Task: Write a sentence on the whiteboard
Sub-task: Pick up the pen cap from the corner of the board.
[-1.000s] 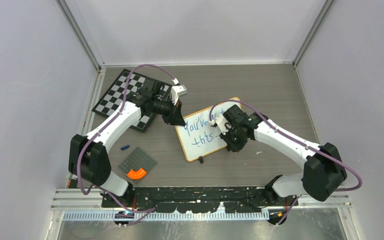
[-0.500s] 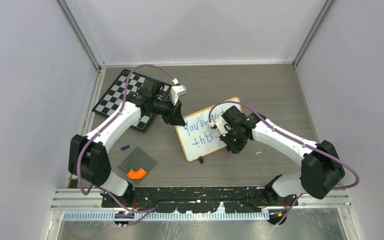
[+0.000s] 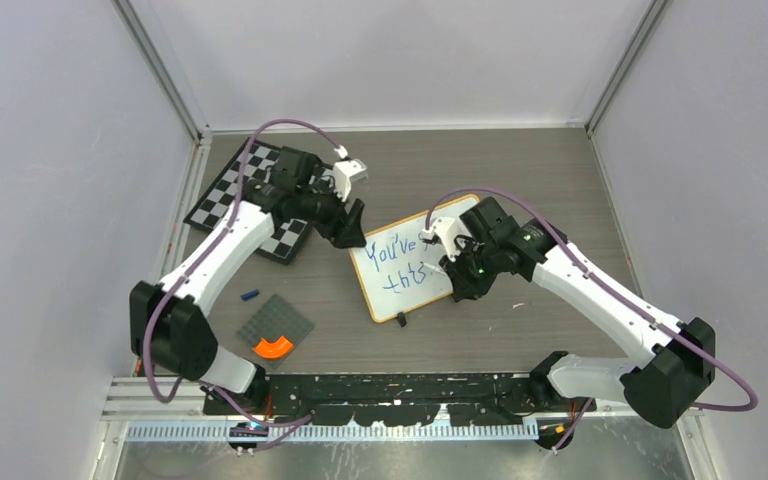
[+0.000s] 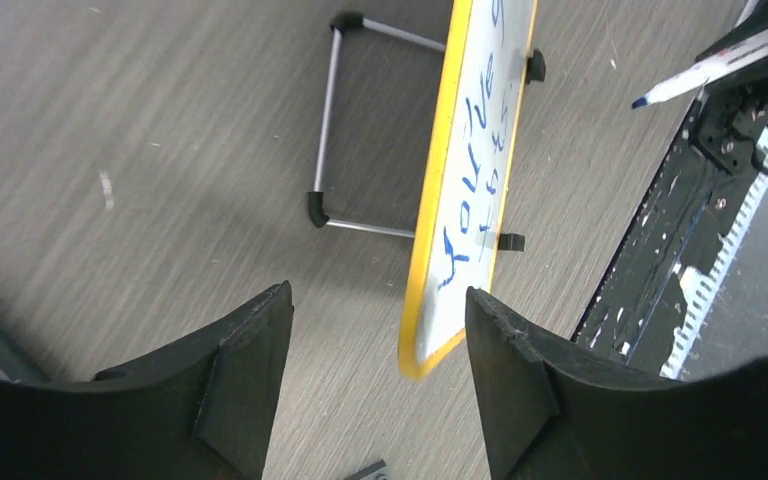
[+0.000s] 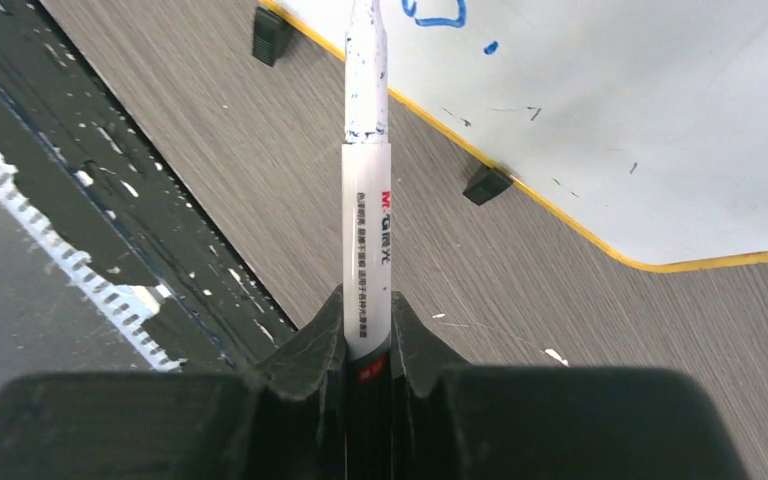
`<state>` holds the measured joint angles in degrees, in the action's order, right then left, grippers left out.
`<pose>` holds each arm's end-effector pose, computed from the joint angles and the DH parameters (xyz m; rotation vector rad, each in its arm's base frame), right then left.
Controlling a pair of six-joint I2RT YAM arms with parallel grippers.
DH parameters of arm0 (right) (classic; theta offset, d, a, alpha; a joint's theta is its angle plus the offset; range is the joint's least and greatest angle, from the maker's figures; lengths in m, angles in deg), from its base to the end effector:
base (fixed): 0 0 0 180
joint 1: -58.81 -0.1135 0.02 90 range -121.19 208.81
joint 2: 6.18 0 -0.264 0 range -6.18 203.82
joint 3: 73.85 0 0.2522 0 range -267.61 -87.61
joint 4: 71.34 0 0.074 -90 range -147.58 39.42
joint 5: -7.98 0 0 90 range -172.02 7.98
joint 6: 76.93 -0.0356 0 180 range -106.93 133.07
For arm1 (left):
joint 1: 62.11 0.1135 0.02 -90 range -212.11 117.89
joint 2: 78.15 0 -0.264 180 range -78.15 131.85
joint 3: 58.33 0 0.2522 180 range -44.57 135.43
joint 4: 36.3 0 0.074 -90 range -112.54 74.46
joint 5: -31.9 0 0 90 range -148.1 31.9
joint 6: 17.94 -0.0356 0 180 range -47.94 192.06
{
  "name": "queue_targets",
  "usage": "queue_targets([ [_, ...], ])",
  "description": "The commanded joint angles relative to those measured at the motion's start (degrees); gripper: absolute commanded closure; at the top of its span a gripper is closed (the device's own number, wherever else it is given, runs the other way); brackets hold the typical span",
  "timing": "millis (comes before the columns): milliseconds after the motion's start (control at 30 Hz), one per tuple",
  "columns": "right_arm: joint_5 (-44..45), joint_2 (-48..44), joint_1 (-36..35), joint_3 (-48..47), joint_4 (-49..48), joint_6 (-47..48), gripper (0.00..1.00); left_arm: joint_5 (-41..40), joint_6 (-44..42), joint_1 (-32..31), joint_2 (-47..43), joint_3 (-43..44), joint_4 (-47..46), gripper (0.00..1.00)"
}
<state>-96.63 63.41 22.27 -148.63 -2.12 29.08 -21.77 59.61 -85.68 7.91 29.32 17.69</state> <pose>0.1767 0.1421 0.2862 -1.2695 2.3908 0.4525 0.2818 -0.1459 0.3025 1.0038 2.2145 -0.8688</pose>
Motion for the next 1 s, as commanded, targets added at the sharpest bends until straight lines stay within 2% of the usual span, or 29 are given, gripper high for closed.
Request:
queue_targets([
  [0,-4.00,-2.11,-0.03,-4.19,1.05,-1.98,1.00,-1.17,2.52,4.39,-8.54,4.07,1.44,0.32],
  [133,-4.82,-2.88,0.07,-5.90,0.83,-3.89,1.00,-0.48,-3.73,13.87,-12.28,4.03,9.65,0.32],
  [267,-6.02,-4.12,0.11,-5.96,-0.48,-6.13,1.00,-1.80,-16.82,24.36,-14.82,1.13,19.63,0.36],
  [433,-5.98,-4.89,0.86,-6.15,-0.22,-6.34,1.00,-6.39,-32.65,35.43,-14.86,-3.60,26.51,0.42],
  [533,-7.82,-4.67,1.20,-6.75,0.56,-6.21,1.00,-12.67,-42.18,37.01,-13.71,-7.61,27.96,0.47],
  [633,-9.77,-4.46,1.38,-7.43,1.19,-5.72,1.00,-16.79,-48.59,37.86,-14.68,-14.88,23.41,0.50],
  [800,-12.19,-3.83,1.54,-8.01,2.52,-4.24,1.00,-14.96,-54.86,38.20,-13.47,-22.50,15.13,0.53],
  [967,-12.24,-3.66,1.63,-8.07,2.96,-3.97,1.00,-13.42,-57.94,39.38,-6.12,-23.27,10.37,0.55],
])
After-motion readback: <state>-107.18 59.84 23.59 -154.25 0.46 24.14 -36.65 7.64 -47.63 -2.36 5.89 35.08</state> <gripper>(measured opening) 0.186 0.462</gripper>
